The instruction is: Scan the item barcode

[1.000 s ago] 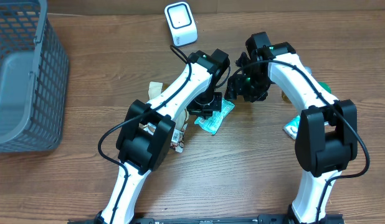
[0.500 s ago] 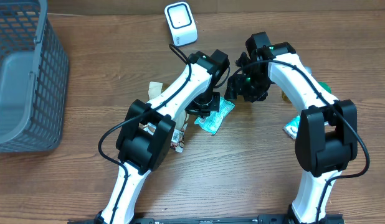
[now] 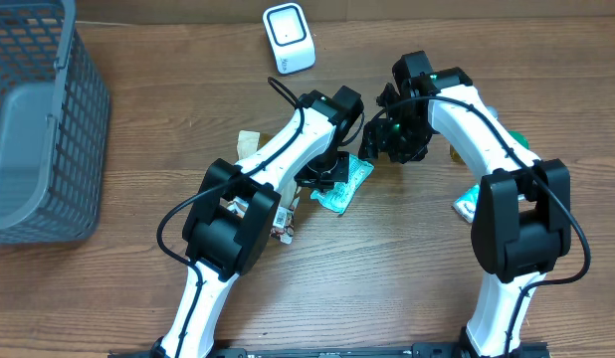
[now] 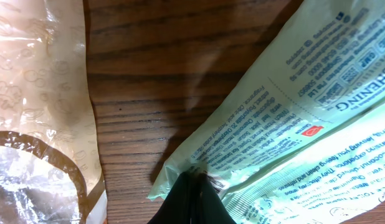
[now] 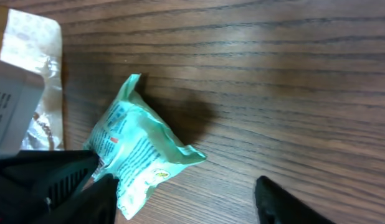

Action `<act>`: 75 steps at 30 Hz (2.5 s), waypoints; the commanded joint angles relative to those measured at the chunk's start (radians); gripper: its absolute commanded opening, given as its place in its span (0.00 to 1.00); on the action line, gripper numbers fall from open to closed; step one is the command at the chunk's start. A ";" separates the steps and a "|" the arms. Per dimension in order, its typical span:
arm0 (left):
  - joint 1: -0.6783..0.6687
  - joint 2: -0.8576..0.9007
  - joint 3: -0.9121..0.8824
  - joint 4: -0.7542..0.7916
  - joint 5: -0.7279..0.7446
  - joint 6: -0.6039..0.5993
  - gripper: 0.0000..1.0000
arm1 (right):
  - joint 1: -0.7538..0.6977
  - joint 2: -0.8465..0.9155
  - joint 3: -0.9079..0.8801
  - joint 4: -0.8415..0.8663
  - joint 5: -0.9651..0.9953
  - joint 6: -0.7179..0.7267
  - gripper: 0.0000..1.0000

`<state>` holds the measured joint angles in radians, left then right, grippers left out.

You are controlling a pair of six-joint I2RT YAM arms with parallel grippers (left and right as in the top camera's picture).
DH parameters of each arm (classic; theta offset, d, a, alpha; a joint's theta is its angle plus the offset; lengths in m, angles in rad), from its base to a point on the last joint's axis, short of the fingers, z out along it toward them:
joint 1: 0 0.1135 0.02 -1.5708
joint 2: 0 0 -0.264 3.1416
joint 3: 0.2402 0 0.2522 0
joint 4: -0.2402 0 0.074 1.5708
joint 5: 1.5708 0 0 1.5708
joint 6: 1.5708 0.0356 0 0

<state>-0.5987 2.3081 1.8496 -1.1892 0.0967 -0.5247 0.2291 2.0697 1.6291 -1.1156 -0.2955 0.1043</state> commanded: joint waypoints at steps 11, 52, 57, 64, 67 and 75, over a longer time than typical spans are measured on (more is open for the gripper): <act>0.003 0.026 -0.042 0.012 0.005 -0.014 0.04 | 0.000 0.009 -0.189 0.153 -0.106 0.055 0.61; 0.003 0.026 -0.042 0.016 0.004 -0.014 0.05 | 0.001 0.009 -0.249 0.322 -0.230 0.135 0.42; 0.003 0.026 -0.042 0.016 0.004 -0.014 0.04 | 0.001 0.009 -0.249 0.325 -0.230 0.135 0.45; 0.004 0.026 -0.040 0.015 0.014 -0.014 0.04 | -0.001 0.009 -0.249 0.317 -0.231 0.135 0.29; 0.011 0.026 -0.037 0.012 0.043 -0.006 0.04 | -0.001 0.009 -0.248 0.315 -0.242 0.135 0.17; 0.048 0.025 0.039 -0.064 0.075 0.058 0.04 | -0.003 0.004 -0.229 0.313 -0.375 0.036 0.07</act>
<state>-0.5682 2.3081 1.8492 -1.2213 0.1459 -0.5152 0.2249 2.0724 1.3907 -0.8017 -0.5858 0.2070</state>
